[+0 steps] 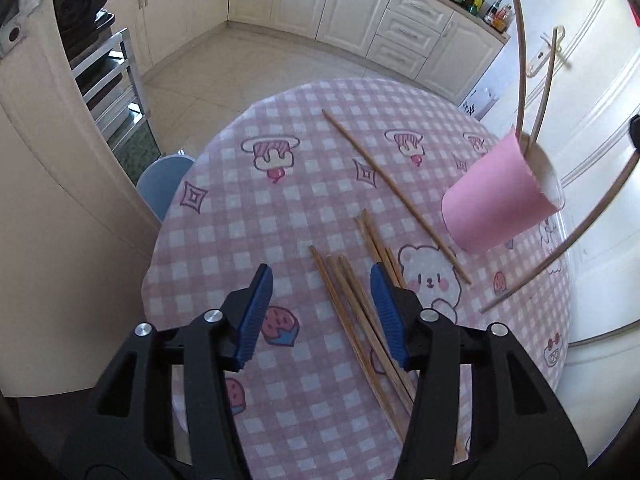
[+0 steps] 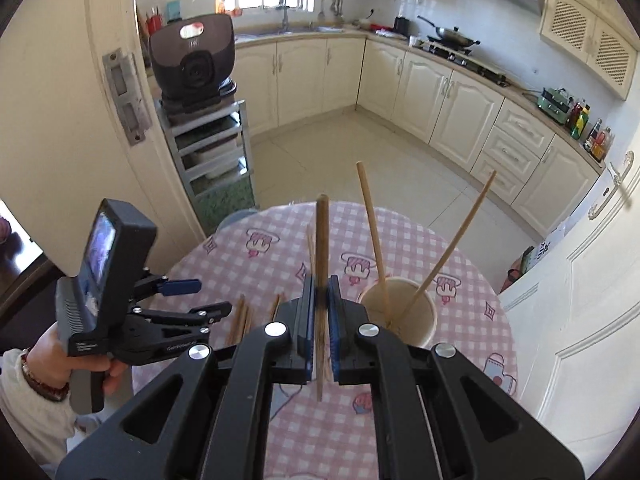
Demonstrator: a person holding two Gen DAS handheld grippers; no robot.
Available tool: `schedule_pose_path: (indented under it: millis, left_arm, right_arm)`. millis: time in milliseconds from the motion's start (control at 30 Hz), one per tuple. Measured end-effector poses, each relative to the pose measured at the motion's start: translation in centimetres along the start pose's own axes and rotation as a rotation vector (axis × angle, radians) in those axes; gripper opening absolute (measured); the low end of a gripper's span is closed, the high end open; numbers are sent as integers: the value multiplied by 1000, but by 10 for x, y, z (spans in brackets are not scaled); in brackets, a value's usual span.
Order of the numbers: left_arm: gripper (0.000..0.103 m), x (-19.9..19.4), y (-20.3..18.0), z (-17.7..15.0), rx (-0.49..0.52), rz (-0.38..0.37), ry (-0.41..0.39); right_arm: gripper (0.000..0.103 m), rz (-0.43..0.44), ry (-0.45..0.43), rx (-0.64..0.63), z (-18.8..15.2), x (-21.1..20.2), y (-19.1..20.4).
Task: Organize utensils
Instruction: 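Carry the chopstick upright with the right tool over the pink cup, then grasp a chopstick from the pile with the left tool while the right tool holds its chopstick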
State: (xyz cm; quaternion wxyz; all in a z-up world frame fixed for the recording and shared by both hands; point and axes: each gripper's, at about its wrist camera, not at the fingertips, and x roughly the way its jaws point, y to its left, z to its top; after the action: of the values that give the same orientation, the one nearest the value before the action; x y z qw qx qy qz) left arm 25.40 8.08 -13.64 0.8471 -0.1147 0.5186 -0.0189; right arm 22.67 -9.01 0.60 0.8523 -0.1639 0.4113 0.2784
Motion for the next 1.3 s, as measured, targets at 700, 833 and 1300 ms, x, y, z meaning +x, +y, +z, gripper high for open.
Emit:
schedule_pose_path:
  millis: [700,833,1300]
  left_arm:
    - [0,30,2,-11,-14,-2,28]
    - [1,28,6,-8,-78,-12,43]
    - [13,33,-4,-14,-81,12,124]
  right_arm:
    - [5,34,53,20,3,34,3]
    - [5,35,48,24,2,31,3]
    - [5,55,31,33,-1,28,-2]
